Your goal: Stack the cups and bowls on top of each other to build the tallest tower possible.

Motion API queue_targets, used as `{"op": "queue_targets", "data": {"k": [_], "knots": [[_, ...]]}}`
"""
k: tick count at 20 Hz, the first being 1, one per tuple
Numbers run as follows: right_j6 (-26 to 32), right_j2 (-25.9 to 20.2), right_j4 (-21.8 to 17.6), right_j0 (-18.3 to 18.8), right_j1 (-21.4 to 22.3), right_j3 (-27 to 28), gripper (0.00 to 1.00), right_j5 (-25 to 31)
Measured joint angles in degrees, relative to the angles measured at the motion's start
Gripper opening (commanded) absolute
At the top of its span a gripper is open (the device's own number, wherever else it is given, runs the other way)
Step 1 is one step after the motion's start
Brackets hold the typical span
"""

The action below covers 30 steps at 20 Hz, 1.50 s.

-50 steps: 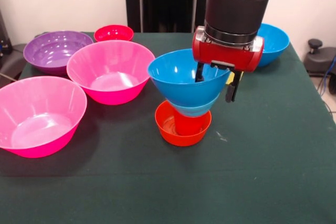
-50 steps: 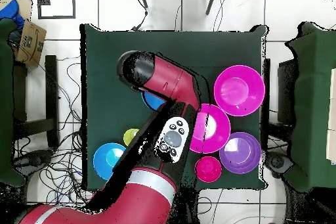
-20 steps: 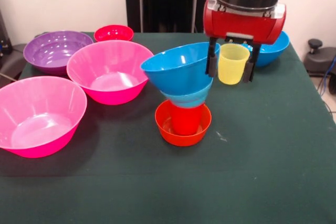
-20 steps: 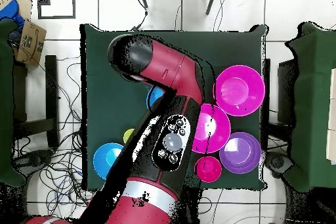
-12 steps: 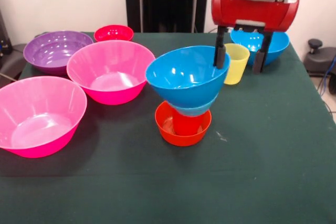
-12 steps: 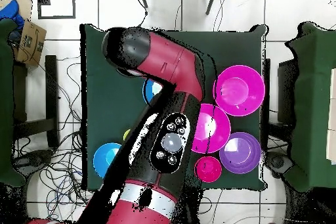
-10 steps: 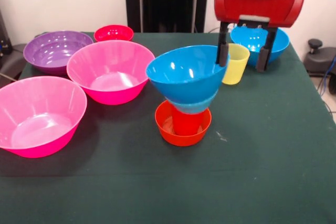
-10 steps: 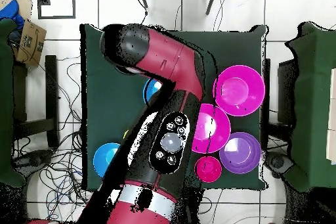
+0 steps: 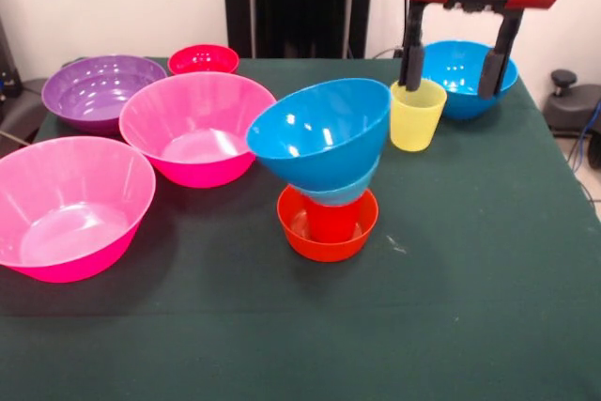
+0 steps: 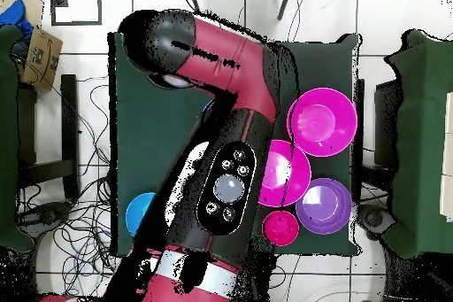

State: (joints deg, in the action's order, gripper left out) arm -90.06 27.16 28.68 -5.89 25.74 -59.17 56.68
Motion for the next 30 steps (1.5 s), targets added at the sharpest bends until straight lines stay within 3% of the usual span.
{"op": "queue_targets", "data": {"k": [17, 30], "knots": [[-0.58, 2.65, -0.76, 1.71, 0.12, 12.52, 1.0, 11.87], [-2.35, 2.91, -0.76, 3.29, 0.04, 16.8, 1.0, 11.83]]}}
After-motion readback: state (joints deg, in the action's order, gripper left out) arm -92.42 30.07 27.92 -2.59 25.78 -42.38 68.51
